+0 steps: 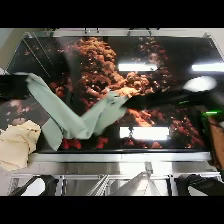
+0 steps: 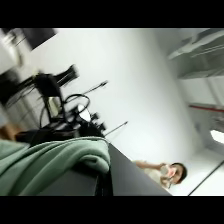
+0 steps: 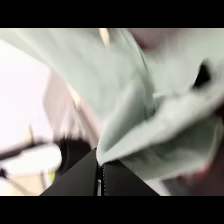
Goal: Fold the shirts.
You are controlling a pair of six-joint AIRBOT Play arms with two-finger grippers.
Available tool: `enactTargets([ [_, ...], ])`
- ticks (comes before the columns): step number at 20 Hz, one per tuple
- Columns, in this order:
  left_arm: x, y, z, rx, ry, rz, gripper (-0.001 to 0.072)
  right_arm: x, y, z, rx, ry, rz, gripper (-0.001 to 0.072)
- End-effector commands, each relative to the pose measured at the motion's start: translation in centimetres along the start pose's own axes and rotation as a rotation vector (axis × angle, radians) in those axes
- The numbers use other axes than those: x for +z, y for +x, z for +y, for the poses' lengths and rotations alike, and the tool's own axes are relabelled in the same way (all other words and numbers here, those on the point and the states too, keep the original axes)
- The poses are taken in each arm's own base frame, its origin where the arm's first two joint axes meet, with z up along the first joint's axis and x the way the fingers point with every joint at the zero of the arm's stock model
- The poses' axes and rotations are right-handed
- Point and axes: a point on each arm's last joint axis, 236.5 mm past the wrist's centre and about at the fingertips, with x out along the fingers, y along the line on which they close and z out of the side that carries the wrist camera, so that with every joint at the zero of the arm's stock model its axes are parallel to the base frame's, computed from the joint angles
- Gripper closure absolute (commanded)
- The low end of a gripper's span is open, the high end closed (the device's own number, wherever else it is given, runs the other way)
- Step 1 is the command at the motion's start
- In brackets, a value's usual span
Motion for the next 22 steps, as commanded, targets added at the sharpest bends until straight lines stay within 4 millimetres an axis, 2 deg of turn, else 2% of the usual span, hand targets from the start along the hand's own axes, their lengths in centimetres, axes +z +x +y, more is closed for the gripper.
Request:
enactTargets([
  [1,2.8,-0.2,-9.4,-0.286,0.16,-0.175,0.0679,8.2,-15.0,10.8,-0.123,-0.376,-0.538,0.0695],
  [3,2.9,-0.4,-13.5,-0.376,0.236,-0.234,0.068,9.4,-21.4,14.7,-0.269,-0.506,-0.739,0.0695],
  [5,2.0,0.2,-15.8,-0.39,0.299,-0.246,0.0679,9.3,-24.9,16.3,-0.403,-0.57,-0.842,0.0695],
  [7,0.6,0.8,-17.9,-0.369,0.421,-0.255,0.0679,9.5,-26.9,17.5,-0.488,-0.611,-0.924,0.0695],
  [10,-1.7,0.8,-20.9,-0.299,0.603,-0.279,0.068,9.8,-28.6,20.2,-0.549,-0.707,-1.029,0.0695],
  [12,-1.8,0.4,-20.8,-0.188,0.671,-0.31,0.068,9.8,-29.4,20.8,-0.589,-0.734,-1.066,0.0694],
  [13,-1.3,0.3,-19.7,-0.118,0.675,-0.32,0.068,9.8,-29.4,20.6,-0.596,-0.732,-1.065,0.0694],
  [14,0.0,0.1,-17.3,-0.013,0.639,-0.331,0.068,10.1,-29.3,19.9,-0.592,-0.719,-1.049,0.0694],
  [16,2.4,-0.6,-10.6,0.22,0.52,-0.297,0.0679,11.1,-29.0,16.8,-0.578,-0.669,-0.975,0.0694],
  [18,4.5,-1.4,-3.7,0.403,0.413,-0.24,0.0679,12.9,-28.1,11.5,-0.532,-0.58,-0.875,0.0694],
  [20,6.1,-1.1,2.4,0.49,0.331,-0.159,0.0679,14.9,-26.4,5.0,-0.495,-0.492,-0.77,0.0694],
  [22,7.3,0.1,9.7,0.552,0.243,-0.056,0.0679,16.5,-23.6,-3.1,-0.492,-0.387,-0.659,0.0694],
])
